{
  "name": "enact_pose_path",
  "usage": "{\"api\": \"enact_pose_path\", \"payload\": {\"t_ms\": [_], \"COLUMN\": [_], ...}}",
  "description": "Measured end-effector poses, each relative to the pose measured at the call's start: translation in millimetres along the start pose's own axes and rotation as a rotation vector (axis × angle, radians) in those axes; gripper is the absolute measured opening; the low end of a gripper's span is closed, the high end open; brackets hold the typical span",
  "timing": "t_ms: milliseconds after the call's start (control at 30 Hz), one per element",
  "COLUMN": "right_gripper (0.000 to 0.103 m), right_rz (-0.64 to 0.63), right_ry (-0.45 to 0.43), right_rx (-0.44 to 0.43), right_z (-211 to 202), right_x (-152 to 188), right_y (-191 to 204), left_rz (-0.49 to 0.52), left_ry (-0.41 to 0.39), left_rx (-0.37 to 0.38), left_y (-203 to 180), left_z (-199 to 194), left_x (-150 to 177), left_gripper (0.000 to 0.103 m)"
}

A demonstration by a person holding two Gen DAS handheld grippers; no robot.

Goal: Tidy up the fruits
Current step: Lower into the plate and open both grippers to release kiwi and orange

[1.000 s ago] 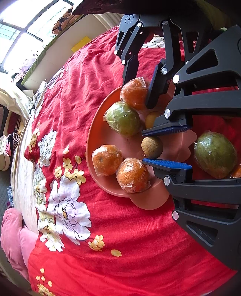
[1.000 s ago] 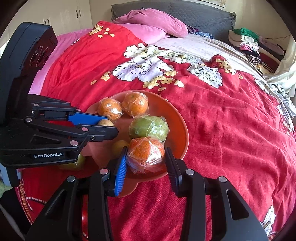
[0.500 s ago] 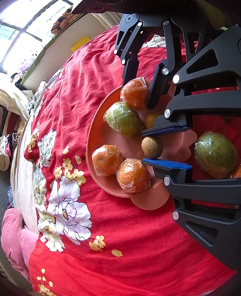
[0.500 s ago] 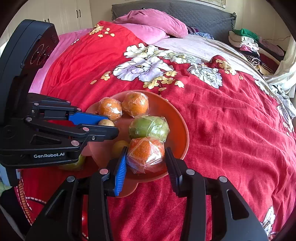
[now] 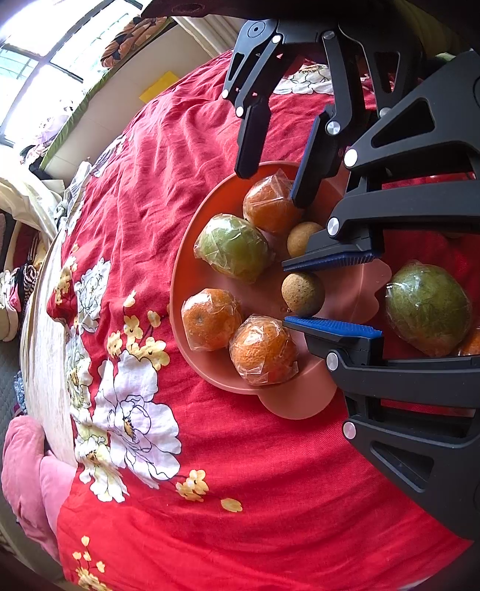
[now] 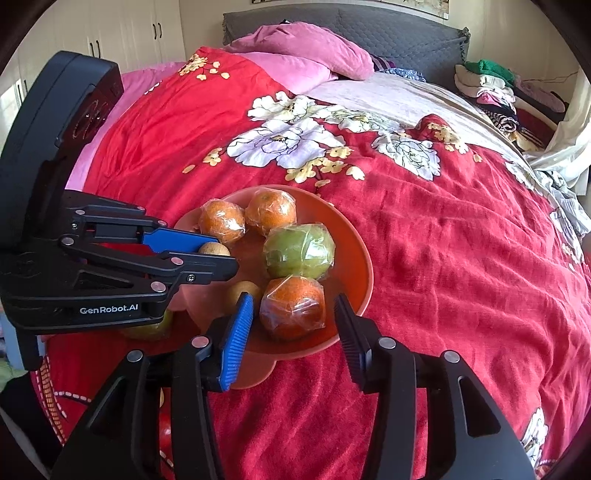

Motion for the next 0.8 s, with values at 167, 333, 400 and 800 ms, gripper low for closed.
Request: {"api": "enact_pose_path", "payload": {"t_ms": [167, 333, 400, 800], "right_gripper": [0.051, 0.056, 0.059, 0.067], "right_rz": [0.009, 0.016, 0.018, 0.045], "right_ry": [-0.008, -0.013, -0.014, -0.027], "right_rx": [0.007, 0.016, 0.021, 0.039], "right_z": [-6, -10, -11, -16], "right_x": [2, 4, 5, 7], "right_y": [-3, -6, -8, -15], "left_rz": [0.001, 0.002, 0.004, 0.004], "left_ry": [0.003, 0.002, 0.0, 0.002], "left_rx": [-0.002, -0.007, -0.008, -0.013], "left_y": [0, 1, 0, 1], "left_z": [0, 0, 0, -1], "left_x": [0, 0, 0, 0], "left_gripper": [0.017, 0.017, 0.017, 0.018]}}
Point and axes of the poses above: each gripper's, at about its wrist camera, not at the fingertips, and z roughly the way its jaws point, y to its left, x to its underside, the point moved 10 cm from there along z, roughly the way its jaws point, and after that the axes turned 7 degrees about -z, right-handed, at the moved point
